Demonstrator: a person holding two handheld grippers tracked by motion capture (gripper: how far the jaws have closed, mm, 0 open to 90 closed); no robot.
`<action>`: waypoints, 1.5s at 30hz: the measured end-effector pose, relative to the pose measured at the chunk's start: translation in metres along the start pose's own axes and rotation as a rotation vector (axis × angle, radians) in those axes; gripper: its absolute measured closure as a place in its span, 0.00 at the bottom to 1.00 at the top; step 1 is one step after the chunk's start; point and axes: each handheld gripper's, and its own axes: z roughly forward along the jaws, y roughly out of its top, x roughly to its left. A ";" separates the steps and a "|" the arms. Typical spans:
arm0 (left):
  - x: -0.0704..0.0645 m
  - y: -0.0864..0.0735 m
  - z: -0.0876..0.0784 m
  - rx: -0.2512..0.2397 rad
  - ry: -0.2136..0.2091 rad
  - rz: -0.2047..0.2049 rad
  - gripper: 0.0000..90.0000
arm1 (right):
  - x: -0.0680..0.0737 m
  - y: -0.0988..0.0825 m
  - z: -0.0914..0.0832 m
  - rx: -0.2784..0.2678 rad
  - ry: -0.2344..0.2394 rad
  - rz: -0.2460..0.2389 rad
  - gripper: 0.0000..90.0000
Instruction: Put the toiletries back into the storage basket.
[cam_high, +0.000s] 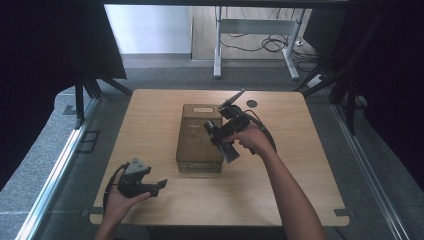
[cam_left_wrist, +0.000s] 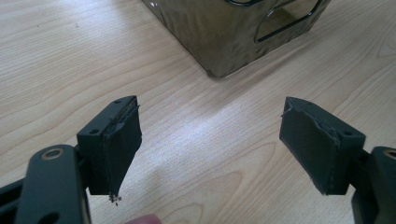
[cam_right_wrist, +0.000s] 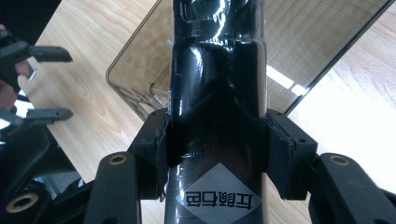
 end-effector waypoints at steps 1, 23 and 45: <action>0.000 0.000 0.000 0.002 0.001 0.002 0.23 | 0.000 0.002 0.001 0.000 -0.005 0.002 0.52; 0.002 0.000 -0.003 -0.015 -0.008 -0.001 0.23 | 0.004 0.030 0.032 0.003 -0.027 0.128 0.52; 0.000 0.002 -0.002 -0.013 -0.012 0.010 0.23 | 0.003 0.043 0.052 -0.026 -0.004 0.196 0.53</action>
